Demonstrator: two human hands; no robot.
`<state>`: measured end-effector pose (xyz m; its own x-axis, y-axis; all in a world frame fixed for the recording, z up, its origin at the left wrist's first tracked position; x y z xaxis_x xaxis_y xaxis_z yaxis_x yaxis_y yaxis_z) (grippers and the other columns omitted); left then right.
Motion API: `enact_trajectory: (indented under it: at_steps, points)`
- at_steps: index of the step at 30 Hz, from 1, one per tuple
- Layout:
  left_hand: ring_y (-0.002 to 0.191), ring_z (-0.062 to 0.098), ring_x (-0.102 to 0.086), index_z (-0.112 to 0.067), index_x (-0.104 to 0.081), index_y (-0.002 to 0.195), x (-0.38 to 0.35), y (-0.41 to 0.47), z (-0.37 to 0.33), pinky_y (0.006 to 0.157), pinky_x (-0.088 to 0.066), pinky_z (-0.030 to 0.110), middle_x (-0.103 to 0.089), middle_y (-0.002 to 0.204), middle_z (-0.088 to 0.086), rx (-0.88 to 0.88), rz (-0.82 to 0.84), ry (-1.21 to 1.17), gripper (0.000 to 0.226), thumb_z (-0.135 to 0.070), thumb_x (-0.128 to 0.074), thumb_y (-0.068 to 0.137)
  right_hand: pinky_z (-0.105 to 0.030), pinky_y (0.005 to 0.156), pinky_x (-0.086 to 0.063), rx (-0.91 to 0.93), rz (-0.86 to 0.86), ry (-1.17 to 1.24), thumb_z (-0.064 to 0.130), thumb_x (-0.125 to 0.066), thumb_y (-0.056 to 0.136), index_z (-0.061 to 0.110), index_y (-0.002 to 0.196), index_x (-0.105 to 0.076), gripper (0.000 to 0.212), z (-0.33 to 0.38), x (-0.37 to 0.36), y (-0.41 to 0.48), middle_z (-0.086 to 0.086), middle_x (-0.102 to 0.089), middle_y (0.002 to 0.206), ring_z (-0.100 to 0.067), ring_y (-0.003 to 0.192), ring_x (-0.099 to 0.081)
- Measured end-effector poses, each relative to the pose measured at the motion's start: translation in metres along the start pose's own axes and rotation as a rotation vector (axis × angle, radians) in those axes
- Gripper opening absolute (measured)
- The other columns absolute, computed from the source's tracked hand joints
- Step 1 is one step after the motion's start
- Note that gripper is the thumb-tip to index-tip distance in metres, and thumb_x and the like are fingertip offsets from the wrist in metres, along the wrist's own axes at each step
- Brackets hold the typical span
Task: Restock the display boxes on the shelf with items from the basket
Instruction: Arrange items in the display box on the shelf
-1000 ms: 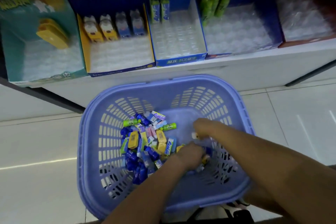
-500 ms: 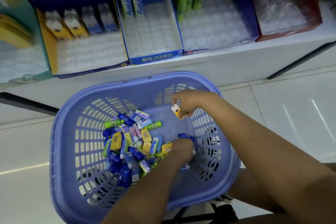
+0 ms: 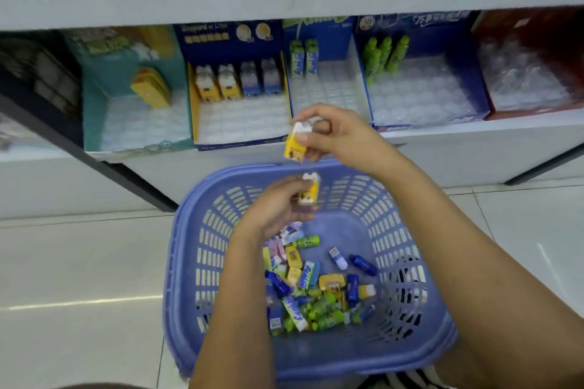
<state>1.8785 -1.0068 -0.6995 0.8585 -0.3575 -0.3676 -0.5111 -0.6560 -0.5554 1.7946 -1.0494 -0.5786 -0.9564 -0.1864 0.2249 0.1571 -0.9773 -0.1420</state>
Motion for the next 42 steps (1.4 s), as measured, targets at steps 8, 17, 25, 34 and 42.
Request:
enact_trajectory:
  at_steps: [8, 17, 25, 34, 42]
  points:
    - [0.057, 0.012, -0.066, -0.015, -0.060, 0.101, 0.075, -0.068, -0.087, 0.055, -0.054, 0.021, -0.065, 0.065, -0.003, -0.370, -0.347, 0.048, 0.010, -0.019, -0.060, 0.092, -0.018, 0.066, -0.045, 0.316, -0.290, -0.400, 0.011, -0.066, 0.084, 0.006, 0.105, -0.060, 0.023, 0.081, -0.035, 0.075, 0.007, -0.054, 0.081, -0.004, 0.069, -0.050]
    - [0.064, 0.010, -0.068, -0.011, -0.062, 0.113, 0.124, -0.099, -0.105, 0.063, -0.054, 0.018, -0.069, 0.075, 0.003, -0.503, -0.526, 0.033, 0.025, -0.015, -0.065, 0.088, -0.034, 0.086, -0.049, 0.285, -0.113, -0.750, 0.012, -0.059, 0.089, 0.008, 0.109, -0.060, 0.021, 0.079, -0.093, 0.130, -0.008, -0.066, 0.108, -0.022, 0.097, -0.061]
    - [0.068, 0.007, -0.069, -0.017, -0.063, 0.113, 0.129, -0.099, -0.107, 0.065, -0.054, 0.016, -0.069, 0.085, 0.003, -0.532, -0.577, 0.074, 0.023, -0.016, -0.062, 0.091, -0.028, 0.084, -0.043, 0.219, -0.140, -0.928, 0.016, -0.061, 0.087, 0.012, 0.105, -0.065, 0.019, 0.078, -0.094, 0.142, -0.012, -0.048, 0.122, -0.029, 0.104, -0.055]
    - [0.073, 0.008, -0.067, -0.011, -0.058, 0.118, 0.120, -0.114, -0.127, 0.071, -0.056, 0.019, -0.067, 0.097, 0.007, -0.707, -0.685, 0.103, 0.026, -0.013, -0.059, 0.092, -0.019, 0.058, -0.050, 0.127, 0.022, -0.228, 0.021, -0.067, 0.086, 0.017, 0.102, -0.060, 0.018, 0.075, -0.097, 0.069, 0.004, -0.060, 0.077, -0.013, 0.061, -0.060]
    - [0.125, 0.013, -0.048, -0.017, -0.040, 0.143, 0.094, -0.101, -0.133, 0.095, -0.034, 0.011, -0.053, 0.135, -0.001, -0.668, -0.749, 0.600, 0.050, -0.019, -0.053, 0.095, -0.026, 0.075, -0.052, 0.252, -0.192, -0.316, 0.011, -0.070, 0.080, 0.017, 0.105, -0.059, 0.028, 0.082, -0.071, 0.083, 0.005, -0.060, 0.084, -0.011, 0.072, -0.060]
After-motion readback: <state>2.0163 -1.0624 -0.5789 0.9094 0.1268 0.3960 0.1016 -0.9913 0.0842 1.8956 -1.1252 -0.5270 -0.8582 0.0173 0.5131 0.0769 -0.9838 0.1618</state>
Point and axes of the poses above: each hand's wrist, its own y-axis towards the middle knuckle, its own x-axis out of the back of the hand, z = x × y, the point moved 10 cm from there along y, towards the middle knuckle
